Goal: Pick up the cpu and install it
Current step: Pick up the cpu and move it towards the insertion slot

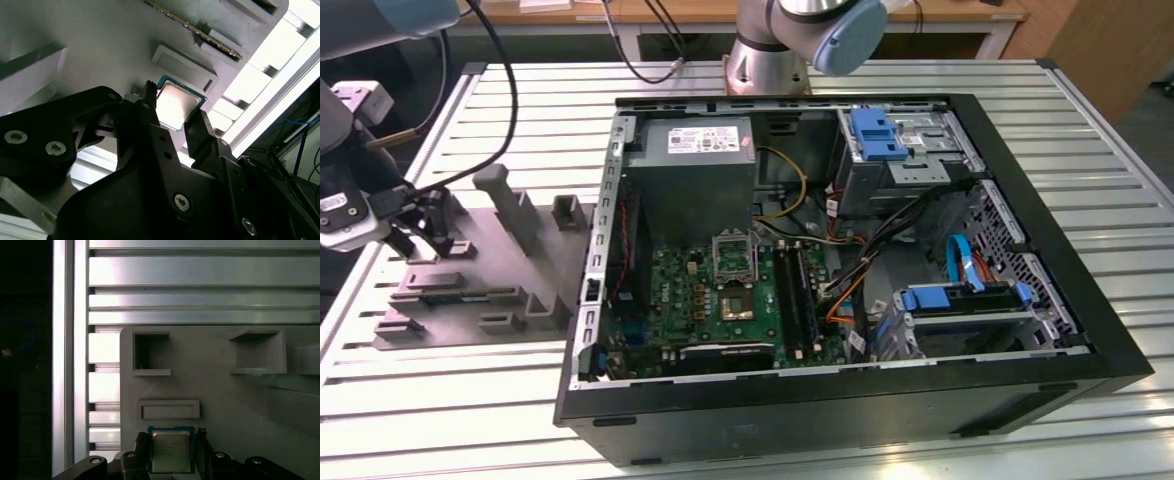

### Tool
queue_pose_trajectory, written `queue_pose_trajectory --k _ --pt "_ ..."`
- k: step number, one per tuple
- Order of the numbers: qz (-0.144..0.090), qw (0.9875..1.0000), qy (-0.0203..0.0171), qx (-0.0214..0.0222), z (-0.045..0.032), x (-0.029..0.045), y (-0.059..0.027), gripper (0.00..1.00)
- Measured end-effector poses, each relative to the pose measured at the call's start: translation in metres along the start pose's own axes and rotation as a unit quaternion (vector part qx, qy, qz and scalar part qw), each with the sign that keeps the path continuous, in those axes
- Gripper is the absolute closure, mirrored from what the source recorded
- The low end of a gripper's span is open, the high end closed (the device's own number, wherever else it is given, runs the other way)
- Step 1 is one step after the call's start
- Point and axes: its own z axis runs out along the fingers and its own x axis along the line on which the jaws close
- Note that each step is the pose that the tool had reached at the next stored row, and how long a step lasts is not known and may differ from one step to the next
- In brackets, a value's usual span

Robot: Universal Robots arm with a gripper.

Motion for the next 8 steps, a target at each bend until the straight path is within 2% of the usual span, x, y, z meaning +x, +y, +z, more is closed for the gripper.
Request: queue_pose_trajectory --k 8 --pt "0.0 1.0 -0.0001 -0.0001 -0.0038 -0.0001 0.0002 0.53"
